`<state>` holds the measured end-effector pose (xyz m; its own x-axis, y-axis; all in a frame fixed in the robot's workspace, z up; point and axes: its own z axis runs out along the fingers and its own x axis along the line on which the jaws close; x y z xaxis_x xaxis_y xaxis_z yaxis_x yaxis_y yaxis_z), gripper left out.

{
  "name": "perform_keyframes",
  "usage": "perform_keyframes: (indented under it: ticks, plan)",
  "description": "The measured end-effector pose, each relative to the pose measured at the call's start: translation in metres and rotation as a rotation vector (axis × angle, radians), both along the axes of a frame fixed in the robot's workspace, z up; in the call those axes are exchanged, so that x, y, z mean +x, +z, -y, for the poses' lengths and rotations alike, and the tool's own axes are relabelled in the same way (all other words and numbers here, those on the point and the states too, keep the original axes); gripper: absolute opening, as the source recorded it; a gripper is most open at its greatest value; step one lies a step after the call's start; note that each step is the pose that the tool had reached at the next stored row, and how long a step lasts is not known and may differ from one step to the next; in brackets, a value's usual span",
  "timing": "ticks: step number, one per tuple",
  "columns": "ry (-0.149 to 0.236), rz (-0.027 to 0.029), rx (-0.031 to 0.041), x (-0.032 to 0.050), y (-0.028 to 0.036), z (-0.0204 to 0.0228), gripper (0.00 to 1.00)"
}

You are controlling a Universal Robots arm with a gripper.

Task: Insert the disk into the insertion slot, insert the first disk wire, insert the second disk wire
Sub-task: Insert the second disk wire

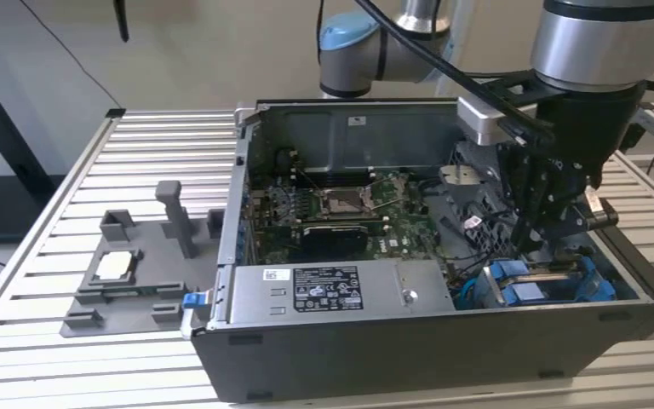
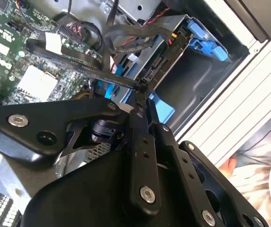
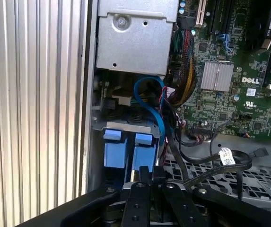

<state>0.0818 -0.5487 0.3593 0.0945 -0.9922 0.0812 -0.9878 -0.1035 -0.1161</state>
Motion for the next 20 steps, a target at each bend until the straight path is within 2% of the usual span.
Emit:
perform_keyframes:
  ticks: [2,5,6,7,9,11,17,20]
  plan:
    - [0.000,-0.0162,0.0014,0.0024,0.0000,0.0028,0.16]
    - [0.000,-0.0480,0.0017,0.0062,-0.0002,0.0065,0.16]
    - [0.000,-0.0553,0.0025,0.0081,-0.0004,0.0073,0.16]
    - [0.000,-0.0598,0.0039,0.0101,-0.0007,0.0079,0.16]
    - [0.000,-0.0653,0.0085,0.0141,-0.0013,0.0090,0.16]
    - [0.000,-0.0684,0.0142,0.0172,-0.0021,0.0098,0.16]
    - [0.000,-0.0701,0.0463,0.0240,-0.0051,0.0108,0.16]
    - [-0.005,-0.0699,0.0556,0.0255,-0.0062,0.0112,0.16]
